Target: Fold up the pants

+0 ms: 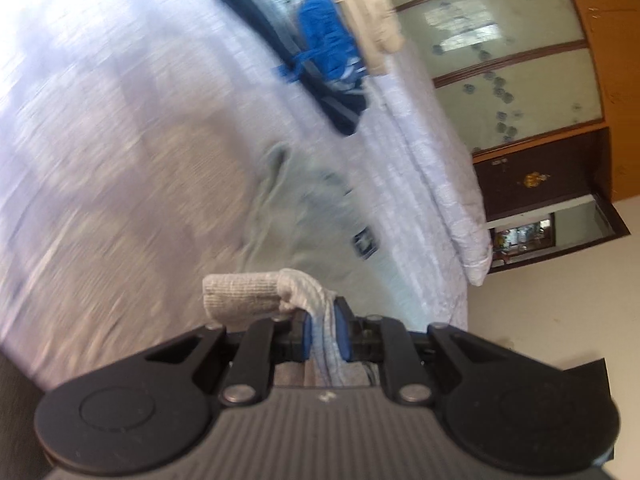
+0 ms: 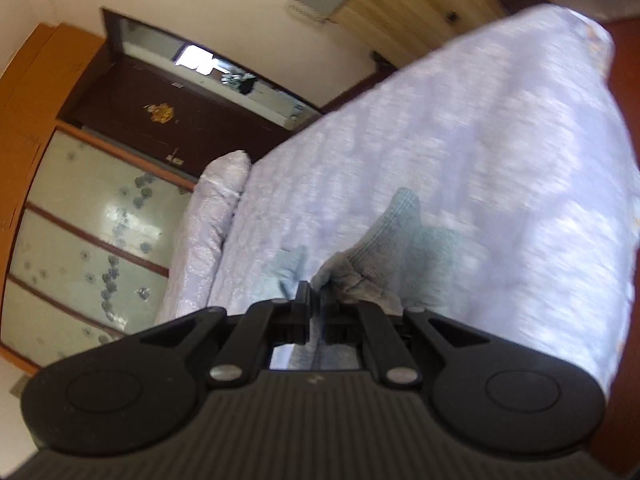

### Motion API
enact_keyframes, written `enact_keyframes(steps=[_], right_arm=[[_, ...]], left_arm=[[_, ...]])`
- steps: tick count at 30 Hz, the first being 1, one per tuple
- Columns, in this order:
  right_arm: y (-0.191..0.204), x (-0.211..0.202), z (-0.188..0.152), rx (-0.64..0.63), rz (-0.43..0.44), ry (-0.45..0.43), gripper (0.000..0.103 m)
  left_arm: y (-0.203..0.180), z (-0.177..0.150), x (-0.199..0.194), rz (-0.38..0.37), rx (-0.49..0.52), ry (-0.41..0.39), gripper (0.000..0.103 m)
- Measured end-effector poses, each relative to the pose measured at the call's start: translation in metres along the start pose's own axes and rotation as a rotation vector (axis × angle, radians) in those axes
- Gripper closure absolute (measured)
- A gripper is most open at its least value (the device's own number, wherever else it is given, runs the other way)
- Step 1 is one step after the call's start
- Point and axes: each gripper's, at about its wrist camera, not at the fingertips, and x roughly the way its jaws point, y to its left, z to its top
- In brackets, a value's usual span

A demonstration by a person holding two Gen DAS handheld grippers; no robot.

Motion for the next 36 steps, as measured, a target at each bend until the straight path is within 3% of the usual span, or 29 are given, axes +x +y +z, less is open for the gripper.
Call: enact_keyframes(steps=[5,11,19,21,22,23,24,27,28,29,30,33,36], right_arm=[[0.066,0.055,0.005,-0.123,0.029,-0.001,0.097],[0.122,0.167,-0.005,-0.208,-0.012,0.048,0.097],[0.129,0.298,-0.045,-0.307,-0.162,0.108,0.097],[0.13,0.321,-0.057,-0.357,-0.19,0.13,0.092],[0.13,0.33,-0.061,-0.384,-0.199,0.153,0.083],[0.129,0.336,-0.064,-0.402,-0.2,0.176,0.066],[0.131,0.336,-0.067,-0.41,-0.187,0.172,0.062],[0.138,0.309,-0.072,-0.432,-0.107,0.062,0.059],[0.141,0.299,-0.073,-0.455,-0.084,0.052,0.059],[0.144,0.29,-0.076,-0.476,-0.054,0.065,0.059],[0.147,0.28,-0.081,-0.492,-0.011,0.09,0.059],[0.148,0.259,-0.103,-0.522,0.118,0.246,0.059],[0.137,0.261,-0.121,-0.545,0.131,0.389,0.059]], left_arm=[[-0.033,0.044,0.039,-0.017,0.039,-0.04,0.091],[-0.038,0.092,0.107,0.039,-0.004,-0.049,0.091],[-0.022,0.132,0.182,0.114,-0.037,-0.047,0.09],[-0.017,0.138,0.194,0.134,-0.052,-0.038,0.084],[-0.014,0.139,0.198,0.131,-0.068,-0.035,0.082],[-0.011,0.14,0.198,0.119,-0.086,-0.038,0.079],[-0.008,0.139,0.198,0.101,-0.097,-0.041,0.077],[-0.004,0.134,0.183,0.06,-0.083,-0.065,0.068],[-0.002,0.132,0.174,0.052,-0.072,-0.082,0.066],[0.0,0.129,0.164,0.053,-0.057,-0.101,0.057],[0.001,0.127,0.153,0.063,-0.042,-0.117,0.052],[0.014,0.124,0.124,0.08,-0.051,-0.143,0.052],[0.023,0.119,0.101,0.08,-0.083,-0.16,0.052]])
